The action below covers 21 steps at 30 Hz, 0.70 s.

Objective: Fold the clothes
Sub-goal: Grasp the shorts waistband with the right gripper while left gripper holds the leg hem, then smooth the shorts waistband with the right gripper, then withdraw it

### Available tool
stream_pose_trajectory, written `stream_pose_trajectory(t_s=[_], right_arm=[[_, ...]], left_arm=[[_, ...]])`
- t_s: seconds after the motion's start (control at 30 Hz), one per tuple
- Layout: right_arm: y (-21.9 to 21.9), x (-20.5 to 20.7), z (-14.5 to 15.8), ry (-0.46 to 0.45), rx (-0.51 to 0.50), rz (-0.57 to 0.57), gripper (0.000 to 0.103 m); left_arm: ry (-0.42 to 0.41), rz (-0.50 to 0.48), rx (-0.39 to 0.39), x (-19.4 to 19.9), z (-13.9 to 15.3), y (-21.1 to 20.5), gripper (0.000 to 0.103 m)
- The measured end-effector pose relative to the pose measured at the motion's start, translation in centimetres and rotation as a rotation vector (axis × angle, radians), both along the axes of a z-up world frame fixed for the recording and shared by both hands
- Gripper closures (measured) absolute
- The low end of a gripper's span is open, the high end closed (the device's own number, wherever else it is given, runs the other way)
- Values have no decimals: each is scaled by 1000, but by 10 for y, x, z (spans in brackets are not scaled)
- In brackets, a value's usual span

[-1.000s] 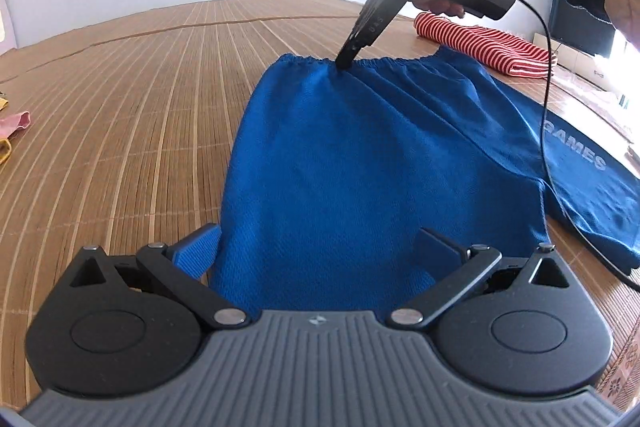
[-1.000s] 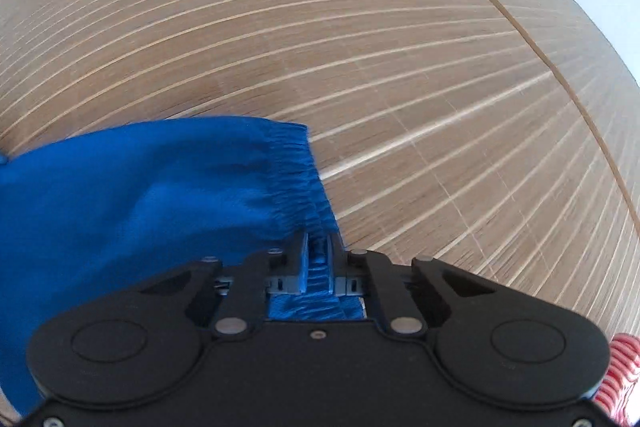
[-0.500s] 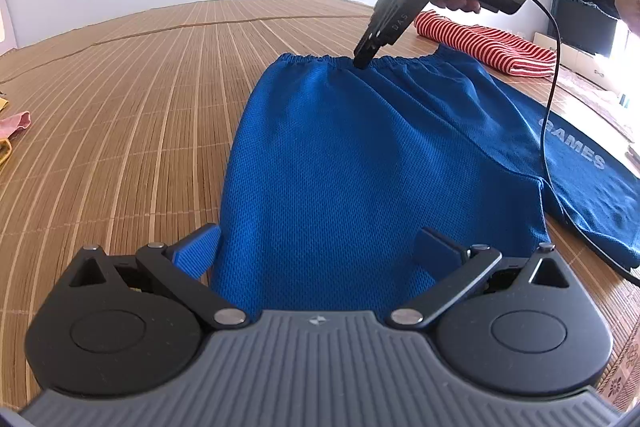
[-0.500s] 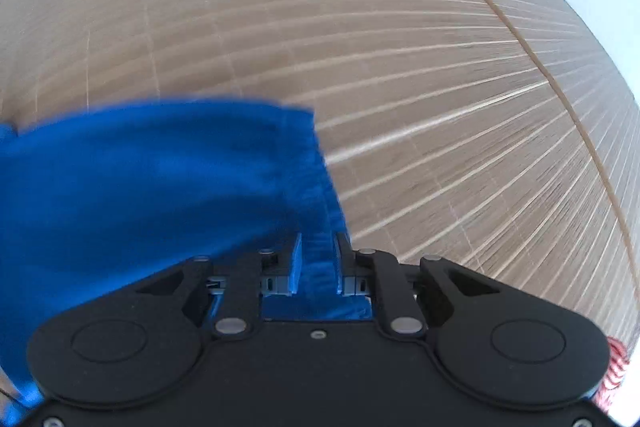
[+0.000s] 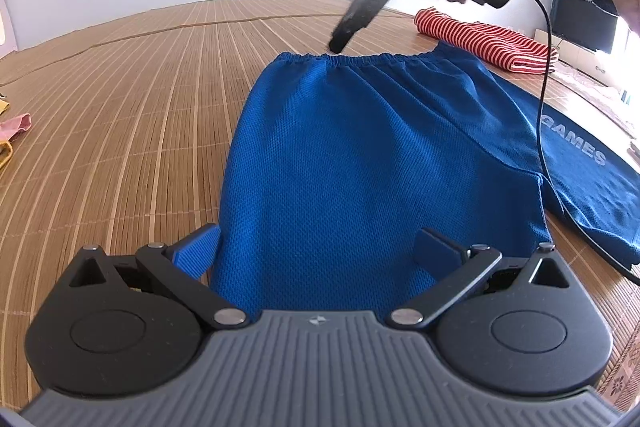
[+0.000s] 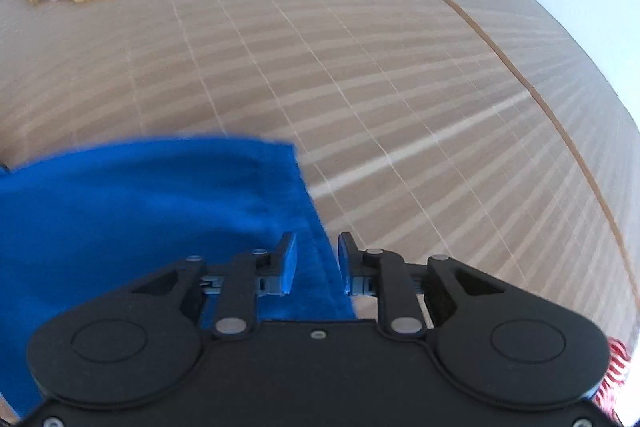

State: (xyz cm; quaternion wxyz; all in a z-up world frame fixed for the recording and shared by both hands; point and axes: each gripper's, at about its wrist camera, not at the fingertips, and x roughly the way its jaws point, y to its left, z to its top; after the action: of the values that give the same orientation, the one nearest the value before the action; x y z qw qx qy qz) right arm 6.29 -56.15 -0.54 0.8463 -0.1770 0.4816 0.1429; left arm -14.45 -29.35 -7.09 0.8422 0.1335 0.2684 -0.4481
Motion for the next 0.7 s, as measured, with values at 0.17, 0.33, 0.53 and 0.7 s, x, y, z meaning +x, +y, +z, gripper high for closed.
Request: stream_pose_trajectory(t_s=[0.17, 0.33, 0.53, 0.7], right_arm=[[26, 17, -19, 39, -38, 71, 80], [16, 29, -22, -1, -25, -25, 60], [-4, 8, -7, -27, -6, -53, 59], [-43, -23, 13, -10, 4, -157, 60]], left_arm=[[1, 1, -1, 0, 0, 1, 0], [-2, -1, 5, -1, 0, 1, 0], [-6, 0, 10, -1, 0, 0, 0], [-11, 0, 16, -2, 0, -1, 0]])
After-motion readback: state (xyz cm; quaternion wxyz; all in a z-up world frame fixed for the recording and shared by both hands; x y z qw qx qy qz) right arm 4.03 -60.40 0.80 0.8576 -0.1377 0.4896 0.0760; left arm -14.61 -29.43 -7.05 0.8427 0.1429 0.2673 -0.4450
